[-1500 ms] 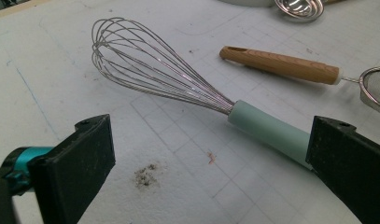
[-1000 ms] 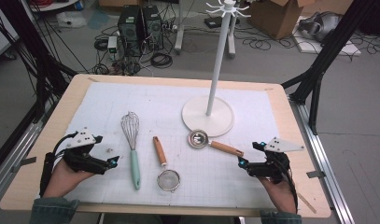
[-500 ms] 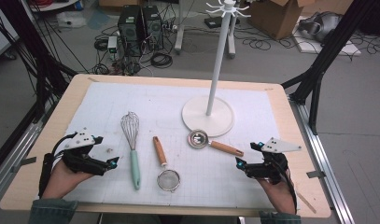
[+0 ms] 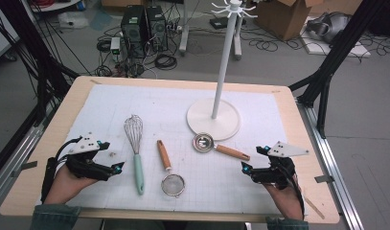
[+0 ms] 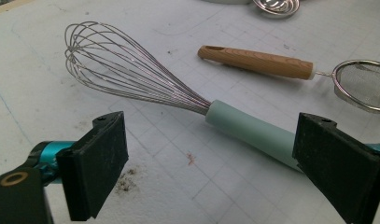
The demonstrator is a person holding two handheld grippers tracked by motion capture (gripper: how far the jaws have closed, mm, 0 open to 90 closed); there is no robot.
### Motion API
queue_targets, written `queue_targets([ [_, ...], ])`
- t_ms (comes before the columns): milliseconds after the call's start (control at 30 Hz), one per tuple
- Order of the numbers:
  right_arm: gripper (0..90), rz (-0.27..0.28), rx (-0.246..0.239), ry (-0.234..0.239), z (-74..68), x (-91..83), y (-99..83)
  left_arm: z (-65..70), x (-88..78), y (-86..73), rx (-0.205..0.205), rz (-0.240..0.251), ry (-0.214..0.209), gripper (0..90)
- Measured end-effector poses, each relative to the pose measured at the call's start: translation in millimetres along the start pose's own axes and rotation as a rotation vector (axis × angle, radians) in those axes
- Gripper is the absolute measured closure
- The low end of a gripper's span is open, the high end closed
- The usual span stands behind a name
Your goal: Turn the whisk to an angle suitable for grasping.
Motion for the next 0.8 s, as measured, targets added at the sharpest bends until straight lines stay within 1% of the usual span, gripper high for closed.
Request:
queue_targets([
  [133,17.1,-0.001,-0.008,0.000,0.3,0.6,-0.1,1.5,2.0,-1.1,0.003,-0.007,-0.012,12.7],
  [367,17.1,-0.002,-0.007,0.001,0.1,0.7,0.0,2.6,2.9,-1.0,0.006,-0.010,-0.024,16.1],
  [467,17.1,-0.003,-0.005,0.003,-0.2,1.0,-0.1,2.7,3.4,-1.4,0.008,-0.011,-0.032,18.9],
  [500,17.1,-0.005,-0.006,0.003,-0.6,1.4,-0.1,2.6,3.4,-1.6,0.009,-0.011,-0.038,22.1],
  [600,17.1,-0.008,-0.003,0.005,-1.0,1.8,-0.2,2.6,3.8,-1.8,0.008,-0.015,-0.046,23.1],
  [800,17.1,-0.013,-0.009,0.009,-1.1,3.2,-1.0,3.3,4.8,-2.6,0.007,-0.019,-0.062,28.0],
])
Point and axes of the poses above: each handheld gripper's, and its own axes: x roughly forward along the jaws, y roughly out of its top, z roughly to its right, the point moved 4 cm from there along x, roughly forward along the jaws, and after that the axes turned 4 degrees about z, right-handed, at the moved point
